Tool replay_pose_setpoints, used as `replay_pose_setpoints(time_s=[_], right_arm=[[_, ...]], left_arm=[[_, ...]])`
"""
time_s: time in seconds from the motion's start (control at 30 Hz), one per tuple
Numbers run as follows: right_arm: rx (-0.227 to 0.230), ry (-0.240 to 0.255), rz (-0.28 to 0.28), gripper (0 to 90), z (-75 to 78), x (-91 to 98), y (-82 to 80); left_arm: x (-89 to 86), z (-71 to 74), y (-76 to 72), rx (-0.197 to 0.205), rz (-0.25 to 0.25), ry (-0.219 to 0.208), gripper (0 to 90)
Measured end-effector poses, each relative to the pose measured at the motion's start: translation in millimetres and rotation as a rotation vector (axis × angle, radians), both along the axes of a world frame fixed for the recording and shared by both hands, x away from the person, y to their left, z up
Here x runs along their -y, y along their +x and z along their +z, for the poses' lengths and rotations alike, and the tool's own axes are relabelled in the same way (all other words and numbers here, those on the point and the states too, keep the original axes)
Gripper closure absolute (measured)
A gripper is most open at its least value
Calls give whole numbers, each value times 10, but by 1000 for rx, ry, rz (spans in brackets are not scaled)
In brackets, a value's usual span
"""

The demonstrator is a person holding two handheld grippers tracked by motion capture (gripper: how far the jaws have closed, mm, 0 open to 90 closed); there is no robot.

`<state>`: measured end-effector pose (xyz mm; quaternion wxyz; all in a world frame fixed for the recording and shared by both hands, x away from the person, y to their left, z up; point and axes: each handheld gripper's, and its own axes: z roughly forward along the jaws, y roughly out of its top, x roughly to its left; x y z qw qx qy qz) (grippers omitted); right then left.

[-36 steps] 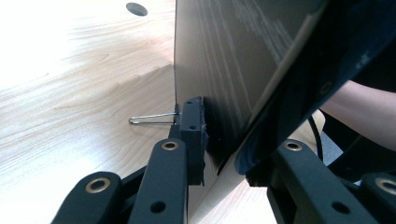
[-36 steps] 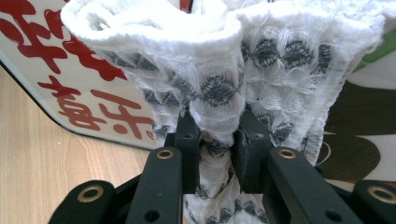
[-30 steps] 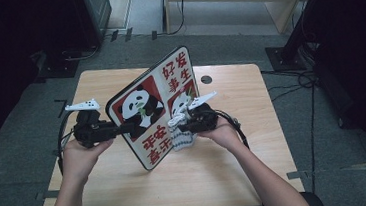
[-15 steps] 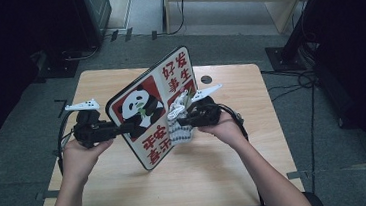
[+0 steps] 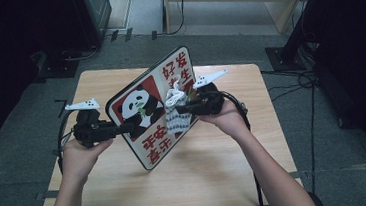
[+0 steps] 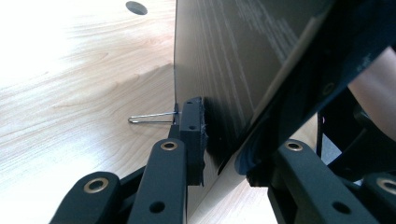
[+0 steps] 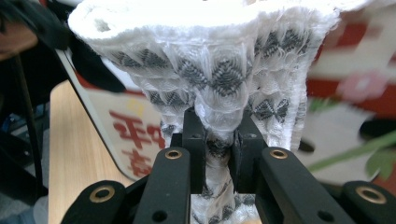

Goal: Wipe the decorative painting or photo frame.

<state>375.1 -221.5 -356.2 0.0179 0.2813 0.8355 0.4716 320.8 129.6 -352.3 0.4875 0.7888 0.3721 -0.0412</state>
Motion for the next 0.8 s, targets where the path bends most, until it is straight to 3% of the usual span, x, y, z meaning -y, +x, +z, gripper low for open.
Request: replay_pose_setpoints(time_s=[0.3, 0.8], right_arm=[[61, -14, 36, 804, 476, -212, 51], [132, -35, 65, 800, 1074, -552, 122]], left_arm=[[-5, -6, 4, 3, 1, -4, 742], [-12, -11, 11, 1, -3, -10, 743]])
